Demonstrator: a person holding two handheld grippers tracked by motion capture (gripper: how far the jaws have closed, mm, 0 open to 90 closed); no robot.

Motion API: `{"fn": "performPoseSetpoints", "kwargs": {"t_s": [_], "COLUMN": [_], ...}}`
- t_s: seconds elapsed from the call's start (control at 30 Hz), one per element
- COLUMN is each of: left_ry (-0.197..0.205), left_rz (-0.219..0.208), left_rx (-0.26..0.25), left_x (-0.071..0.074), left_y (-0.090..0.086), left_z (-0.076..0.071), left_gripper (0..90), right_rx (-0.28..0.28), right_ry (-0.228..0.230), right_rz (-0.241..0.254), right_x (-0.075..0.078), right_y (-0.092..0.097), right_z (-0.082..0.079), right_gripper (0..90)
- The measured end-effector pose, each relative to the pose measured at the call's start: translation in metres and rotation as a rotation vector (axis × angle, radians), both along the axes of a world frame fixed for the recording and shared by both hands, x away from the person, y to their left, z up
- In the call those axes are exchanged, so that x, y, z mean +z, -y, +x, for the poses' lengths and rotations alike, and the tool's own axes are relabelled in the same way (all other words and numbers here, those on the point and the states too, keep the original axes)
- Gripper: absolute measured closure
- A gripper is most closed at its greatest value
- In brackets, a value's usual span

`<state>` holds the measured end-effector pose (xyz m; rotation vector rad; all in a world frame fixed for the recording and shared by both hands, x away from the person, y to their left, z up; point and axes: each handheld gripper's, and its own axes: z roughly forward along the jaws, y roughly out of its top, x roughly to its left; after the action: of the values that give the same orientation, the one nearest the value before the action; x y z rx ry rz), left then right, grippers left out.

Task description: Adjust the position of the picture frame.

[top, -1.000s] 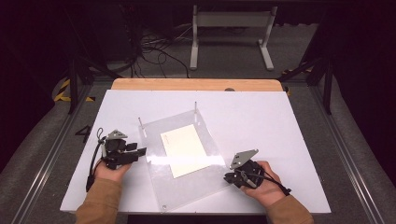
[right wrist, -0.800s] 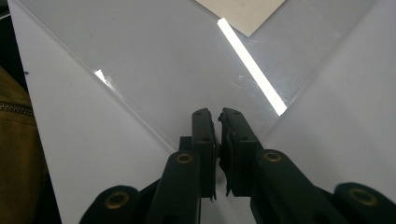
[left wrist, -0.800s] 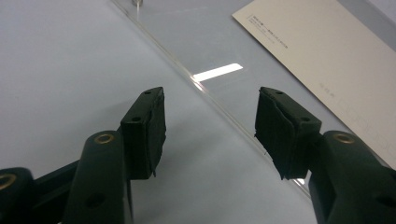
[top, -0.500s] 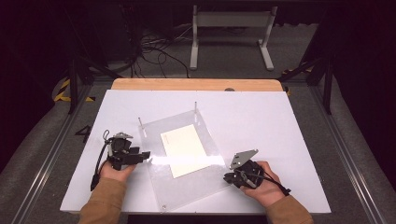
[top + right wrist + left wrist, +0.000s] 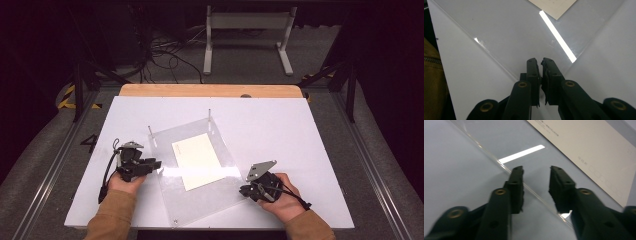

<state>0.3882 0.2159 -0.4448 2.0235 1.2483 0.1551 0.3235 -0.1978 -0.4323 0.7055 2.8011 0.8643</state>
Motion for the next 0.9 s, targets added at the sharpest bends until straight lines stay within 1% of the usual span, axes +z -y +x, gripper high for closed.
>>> {"fn": "performPoseSetpoints", "kwargs": {"t_s": [0.03, 0.07, 0.1, 0.13, 0.17, 0.23, 0.3, 0.37, 0.43, 0.57, 0.6, 0.63, 0.73, 0.83, 0.87, 0.9], "left_ry": [0.012, 0.018, 0.007, -0.008, -0.008, -0.023, -0.040, -0.033, -0.037, -0.034, -0.031, -0.031, -0.025, -0.008, -0.007, -0.002], "left_rz": [0.010, 0.027, 0.047, 0.059, 0.059, 0.076, 0.083, 0.084, 0.079, 0.067, 0.054, 0.054, 0.051, 0.059, 0.057, 0.058], "left_rx": [0.007, 0.027, 0.037, 0.045, 0.045, 0.050, 0.053, 0.050, 0.050, 0.064, 0.072, 0.072, 0.093, 0.106, 0.105, 0.098], "left_x": [0.002, 0.003, 0.003, 0.000, 0.000, -0.004, -0.009, -0.010, -0.010, -0.011, -0.012, -0.012, -0.012, -0.013, -0.013, -0.013], "left_y": [-0.002, -0.004, -0.006, -0.007, -0.007, -0.006, -0.001, 0.001, 0.003, 0.003, 0.004, 0.004, 0.009, 0.018, 0.021, 0.022], "left_z": [-0.001, -0.001, 0.001, 0.003, 0.003, 0.006, 0.010, 0.012, 0.013, 0.015, 0.017, 0.017, 0.021, 0.026, 0.028, 0.030], "left_gripper": [83.7, 89.6, 89.7, 89.8, 89.8, 89.9, 89.8, 89.9, 89.9, 89.9, 89.9, 90.0, 90.0, 90.0, 90.0, 90.0], "right_rx": [0.001, 0.002, 0.001, 0.001, 0.001, 0.000, -0.002, -0.004, -0.005, -0.008, -0.009, -0.009, -0.009, -0.009, -0.009, -0.008], "right_ry": [0.000, 0.000, -0.001, -0.001, -0.001, -0.001, 0.002, 0.003, 0.005, 0.005, 0.002, 0.002, -0.007, -0.008, -0.012, -0.015], "right_rz": [0.001, 0.003, 0.003, 0.003, 0.003, 0.001, -0.001, -0.001, -0.001, 0.003, 0.003, 0.003, -0.001, -0.004, -0.001, 0.005], "right_x": [0.000, 0.000, 0.000, 0.000, 0.000, 0.000, 0.000, 0.000, 0.000, 0.000, 0.000, 0.000, 0.000, 0.000, 0.000, 0.000], "right_y": [0.000, 0.000, 0.000, 0.000, 0.000, 0.000, 0.000, 0.000, 0.000, 0.000, 0.000, 0.000, 0.000, -0.001, -0.001, -0.001], "right_z": [0.000, 0.000, 0.000, 0.001, 0.001, 0.000, 0.000, -0.001, -0.001, -0.002, -0.002, -0.002, -0.004, -0.006, -0.008, -0.009], "right_gripper": [83.3, 83.3, 83.3, 83.3, 83.3, 83.3, 83.3, 83.3, 83.3, 83.4, 83.4, 83.4, 83.5, 83.7, 84.1, 86.6]}}
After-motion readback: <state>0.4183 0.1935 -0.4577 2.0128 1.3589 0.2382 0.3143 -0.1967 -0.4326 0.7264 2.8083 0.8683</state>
